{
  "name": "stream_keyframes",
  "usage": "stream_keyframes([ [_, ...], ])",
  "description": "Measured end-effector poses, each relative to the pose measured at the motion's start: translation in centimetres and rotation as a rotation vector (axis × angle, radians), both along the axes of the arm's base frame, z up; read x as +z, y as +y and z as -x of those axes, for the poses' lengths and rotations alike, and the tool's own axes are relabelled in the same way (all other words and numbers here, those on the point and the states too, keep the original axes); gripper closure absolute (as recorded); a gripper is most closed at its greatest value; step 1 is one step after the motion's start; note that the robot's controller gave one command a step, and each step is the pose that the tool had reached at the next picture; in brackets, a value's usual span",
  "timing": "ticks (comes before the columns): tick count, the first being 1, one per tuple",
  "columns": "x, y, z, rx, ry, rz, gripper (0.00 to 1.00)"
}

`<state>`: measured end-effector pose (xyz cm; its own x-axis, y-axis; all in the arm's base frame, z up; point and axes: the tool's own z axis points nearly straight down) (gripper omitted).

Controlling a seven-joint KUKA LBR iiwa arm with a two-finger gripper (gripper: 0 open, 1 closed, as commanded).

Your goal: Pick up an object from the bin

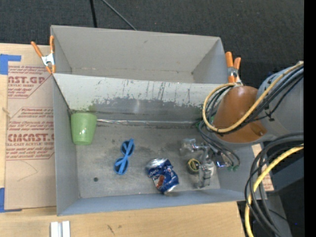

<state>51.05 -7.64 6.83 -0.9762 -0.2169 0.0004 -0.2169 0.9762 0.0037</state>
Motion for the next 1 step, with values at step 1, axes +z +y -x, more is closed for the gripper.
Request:
stream_keyframes([
  [1,0.26,-4.15,1.94,-0.108,-0.010,0.002,0.00],
])
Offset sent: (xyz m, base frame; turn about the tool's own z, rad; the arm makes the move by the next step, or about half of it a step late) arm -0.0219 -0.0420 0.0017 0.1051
